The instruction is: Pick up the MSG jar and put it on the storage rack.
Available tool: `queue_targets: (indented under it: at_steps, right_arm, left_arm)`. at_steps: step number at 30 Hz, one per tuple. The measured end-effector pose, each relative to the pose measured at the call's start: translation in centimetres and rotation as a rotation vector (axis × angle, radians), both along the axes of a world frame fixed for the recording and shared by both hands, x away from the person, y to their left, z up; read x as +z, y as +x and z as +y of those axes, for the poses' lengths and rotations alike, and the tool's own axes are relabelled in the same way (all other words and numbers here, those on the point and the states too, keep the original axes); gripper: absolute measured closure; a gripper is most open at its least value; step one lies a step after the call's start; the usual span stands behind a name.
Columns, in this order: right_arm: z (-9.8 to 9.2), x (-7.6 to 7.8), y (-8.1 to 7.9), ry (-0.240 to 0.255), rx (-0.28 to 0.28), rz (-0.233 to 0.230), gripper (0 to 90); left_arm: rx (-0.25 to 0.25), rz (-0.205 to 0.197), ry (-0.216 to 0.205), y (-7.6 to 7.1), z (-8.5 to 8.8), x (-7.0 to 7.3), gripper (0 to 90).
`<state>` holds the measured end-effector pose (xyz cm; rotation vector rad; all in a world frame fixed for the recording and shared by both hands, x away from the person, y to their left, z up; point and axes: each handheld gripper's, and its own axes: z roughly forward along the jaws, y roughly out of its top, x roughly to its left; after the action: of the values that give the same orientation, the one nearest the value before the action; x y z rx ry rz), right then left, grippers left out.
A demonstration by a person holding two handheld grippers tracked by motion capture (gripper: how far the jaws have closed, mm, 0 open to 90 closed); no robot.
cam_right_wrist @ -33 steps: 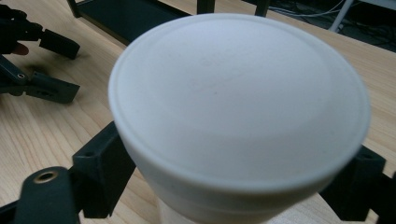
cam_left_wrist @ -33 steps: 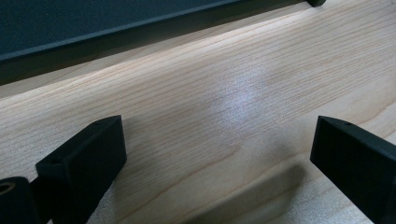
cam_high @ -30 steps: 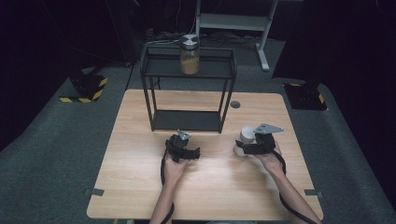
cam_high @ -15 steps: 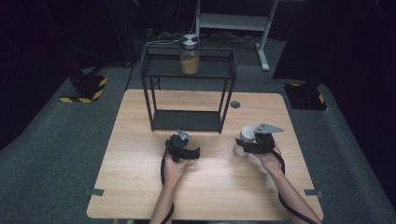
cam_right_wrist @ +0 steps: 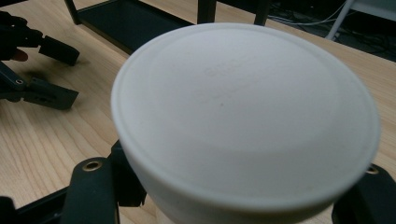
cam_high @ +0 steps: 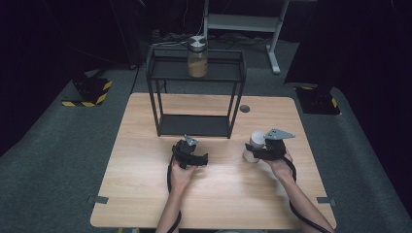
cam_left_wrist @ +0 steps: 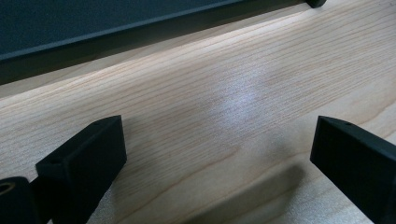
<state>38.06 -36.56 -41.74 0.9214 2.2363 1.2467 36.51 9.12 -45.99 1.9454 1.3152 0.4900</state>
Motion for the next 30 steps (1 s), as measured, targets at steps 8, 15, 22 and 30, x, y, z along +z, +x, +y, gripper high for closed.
queue_targets:
  at_steps: [8,15,22,30]
  right_arm:
    - [-0.02,0.13,0.12,-0.002,0.004,0.004,34.6]
    - [-0.12,0.17,0.26,0.005,0.001,0.011,34.7]
    - [-0.11,0.2,0.23,0.001,0.003,0.009,34.8]
    - [0.01,0.45,0.21,-0.01,0.017,0.008,34.8]
  left_arm:
    - [0.0,0.0,0.002,-0.01,-0.04,0.01,3.6]
    - [0.0,0.0,0.003,0.0,-0.05,0.02,3.6]
    - [0.0,0.0,0.003,0.0,-0.04,0.02,3.6]
    - [-0.001,-0.001,0.004,0.0,-0.03,0.02,3.6]
